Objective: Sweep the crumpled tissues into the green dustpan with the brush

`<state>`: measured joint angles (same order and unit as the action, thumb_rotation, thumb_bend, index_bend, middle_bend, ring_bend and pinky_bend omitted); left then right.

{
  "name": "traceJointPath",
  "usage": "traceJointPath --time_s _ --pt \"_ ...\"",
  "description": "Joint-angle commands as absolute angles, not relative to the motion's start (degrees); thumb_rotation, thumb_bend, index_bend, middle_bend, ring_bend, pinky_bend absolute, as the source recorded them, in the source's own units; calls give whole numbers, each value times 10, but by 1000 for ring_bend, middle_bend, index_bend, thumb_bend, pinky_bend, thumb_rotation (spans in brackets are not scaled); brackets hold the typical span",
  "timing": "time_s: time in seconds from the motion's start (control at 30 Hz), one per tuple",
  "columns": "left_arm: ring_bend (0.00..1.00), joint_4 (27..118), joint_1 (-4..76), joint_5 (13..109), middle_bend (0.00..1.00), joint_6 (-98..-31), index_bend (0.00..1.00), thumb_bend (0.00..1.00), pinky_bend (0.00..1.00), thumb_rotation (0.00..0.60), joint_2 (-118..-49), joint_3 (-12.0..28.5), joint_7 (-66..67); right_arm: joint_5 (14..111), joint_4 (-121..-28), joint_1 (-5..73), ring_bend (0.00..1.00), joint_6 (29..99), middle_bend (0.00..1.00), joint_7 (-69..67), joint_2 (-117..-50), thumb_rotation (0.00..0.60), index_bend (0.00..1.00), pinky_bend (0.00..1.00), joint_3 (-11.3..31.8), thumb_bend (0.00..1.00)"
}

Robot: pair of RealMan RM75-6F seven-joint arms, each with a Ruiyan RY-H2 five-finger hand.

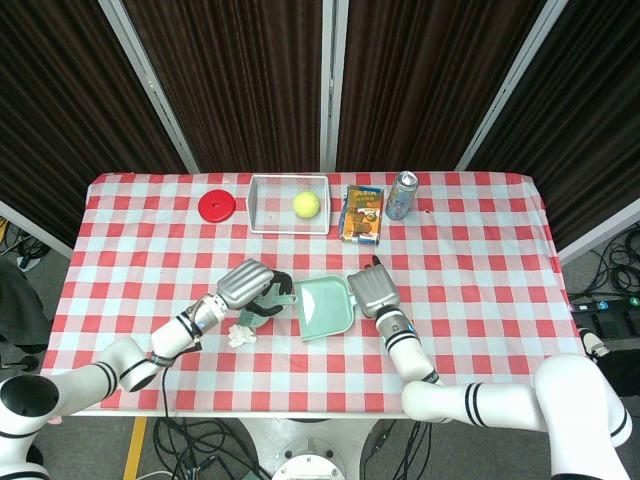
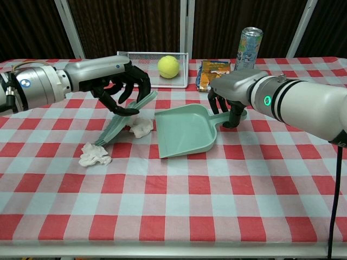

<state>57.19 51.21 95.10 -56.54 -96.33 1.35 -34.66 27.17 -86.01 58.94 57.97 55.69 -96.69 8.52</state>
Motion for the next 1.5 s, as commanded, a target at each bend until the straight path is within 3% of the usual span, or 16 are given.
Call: traceJointPath --time_s 0.03,0.5,0.8,1.0,1.2,1.5 --pt "643 578 520 949 577 -562 563 482 875 600 -968 16 -345 266 -848 597 321 575 622 560 -978 600 706 143 86 438" --pt "642 648 537 953 578 -595 563 485 875 600 -955 28 -357 278 -806 612 326 540 623 527 -1003 600 709 144 90 443" --pt "642 759 471 901 577 -628 563 495 875 600 -874 21 -263 319 -799 606 326 518 623 496 -989 600 712 146 75 444" --pt "642 819 416 854 577 -639 563 503 875 600 -855 1 -188 334 -791 605 326 507 623 481 -984 600 713 146 68 443" --pt "642 824 373 818 577 -664 563 501 875 600 -891 2 -121 345 -795 607 327 506 623 479 -981 600 716 146 62 444" --pt "642 773 384 803 577 -651 563 502 875 600 -971 49 -128 331 -813 613 327 530 623 498 -985 600 721 146 60 444"
